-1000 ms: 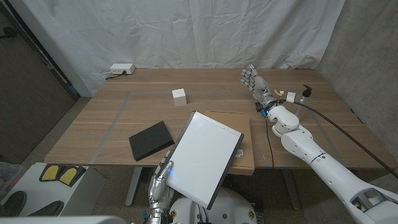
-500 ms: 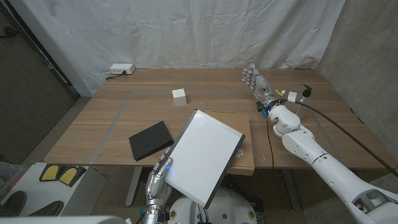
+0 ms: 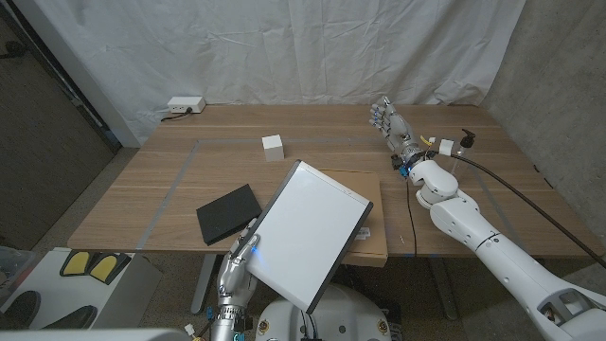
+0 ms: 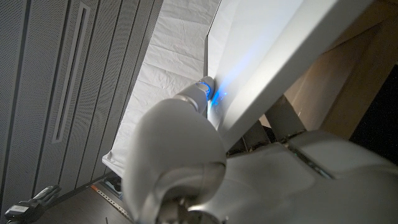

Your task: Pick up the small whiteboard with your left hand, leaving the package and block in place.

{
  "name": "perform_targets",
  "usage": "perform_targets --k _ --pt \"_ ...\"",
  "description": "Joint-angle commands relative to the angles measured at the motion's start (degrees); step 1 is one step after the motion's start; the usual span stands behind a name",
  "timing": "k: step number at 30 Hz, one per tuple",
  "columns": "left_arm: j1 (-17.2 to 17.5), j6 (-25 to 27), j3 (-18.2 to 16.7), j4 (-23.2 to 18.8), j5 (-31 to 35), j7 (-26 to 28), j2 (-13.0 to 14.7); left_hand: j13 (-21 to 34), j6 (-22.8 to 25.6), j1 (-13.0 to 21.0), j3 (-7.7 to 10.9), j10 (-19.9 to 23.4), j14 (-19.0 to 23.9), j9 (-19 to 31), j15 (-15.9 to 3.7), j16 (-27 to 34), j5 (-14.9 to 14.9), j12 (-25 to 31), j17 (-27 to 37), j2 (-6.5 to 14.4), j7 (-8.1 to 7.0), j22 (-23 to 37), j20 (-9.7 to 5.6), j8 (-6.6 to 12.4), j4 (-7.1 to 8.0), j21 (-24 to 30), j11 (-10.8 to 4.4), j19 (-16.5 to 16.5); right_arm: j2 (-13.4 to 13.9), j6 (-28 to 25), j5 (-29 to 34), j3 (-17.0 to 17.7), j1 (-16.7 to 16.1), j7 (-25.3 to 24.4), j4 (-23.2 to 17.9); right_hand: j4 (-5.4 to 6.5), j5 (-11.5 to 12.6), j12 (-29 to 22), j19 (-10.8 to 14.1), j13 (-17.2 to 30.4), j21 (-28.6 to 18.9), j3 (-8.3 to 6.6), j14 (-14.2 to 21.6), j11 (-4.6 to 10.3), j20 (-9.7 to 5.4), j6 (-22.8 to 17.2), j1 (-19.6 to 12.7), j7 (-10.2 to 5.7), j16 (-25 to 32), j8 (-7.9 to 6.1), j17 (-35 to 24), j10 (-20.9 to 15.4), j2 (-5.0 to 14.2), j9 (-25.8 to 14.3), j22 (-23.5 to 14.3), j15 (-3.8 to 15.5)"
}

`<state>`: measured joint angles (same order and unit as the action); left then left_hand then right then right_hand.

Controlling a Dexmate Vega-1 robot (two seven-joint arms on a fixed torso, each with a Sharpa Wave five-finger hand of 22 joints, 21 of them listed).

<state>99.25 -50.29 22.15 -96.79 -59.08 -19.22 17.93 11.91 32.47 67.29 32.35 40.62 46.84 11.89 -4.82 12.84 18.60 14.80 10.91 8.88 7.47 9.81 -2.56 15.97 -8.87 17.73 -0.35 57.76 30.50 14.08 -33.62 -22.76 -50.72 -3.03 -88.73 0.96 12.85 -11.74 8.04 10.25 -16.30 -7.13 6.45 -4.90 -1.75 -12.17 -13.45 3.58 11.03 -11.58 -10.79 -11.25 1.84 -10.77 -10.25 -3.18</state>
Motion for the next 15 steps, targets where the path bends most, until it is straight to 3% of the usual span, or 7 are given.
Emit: perform_targets --k 1,15 --pt "0.12 0.52 -0.35 -2.83 2.02 2.79 2.18 0.11 0.42 -0.13 1.50 0.41 0.40 0.32 0.04 -0.30 0.39 -0.30 0.21 -0.25 -0.06 0.03 0.06 -0.15 0.81 -0.39 -0.09 0.71 0.18 -0.27 0.12 0.15 0.41 -0.05 0.32 -0.20 -0.05 -0.34 0.51 0.35 0.08 0.09 0.38 -0.08 0.09 -0.49 -0.05 -0.07 0.02 0.17 -0.10 -0.46 0.35 -0.23 -0.34 0.21" --pt "-0.45 1.12 0.25 -4.56 4.37 5.91 3.59 0.19 0.76 -0.54 2.11 0.61 0.61 0.40 -0.06 -0.55 0.30 -0.70 0.27 -0.24 -0.18 0.08 0.17 -0.49 1.08 -0.73 -0.36 0.70 0.23 -0.35 -0.09 0.40 1.14 0.23 0.93 -0.25 -0.05 -0.32 0.48 0.35 0.30 0.12 0.30 -0.12 0.11 -0.58 -0.06 -0.10 -0.03 0.14 -0.10 -0.43 0.42 -0.23 -0.35 0.18"
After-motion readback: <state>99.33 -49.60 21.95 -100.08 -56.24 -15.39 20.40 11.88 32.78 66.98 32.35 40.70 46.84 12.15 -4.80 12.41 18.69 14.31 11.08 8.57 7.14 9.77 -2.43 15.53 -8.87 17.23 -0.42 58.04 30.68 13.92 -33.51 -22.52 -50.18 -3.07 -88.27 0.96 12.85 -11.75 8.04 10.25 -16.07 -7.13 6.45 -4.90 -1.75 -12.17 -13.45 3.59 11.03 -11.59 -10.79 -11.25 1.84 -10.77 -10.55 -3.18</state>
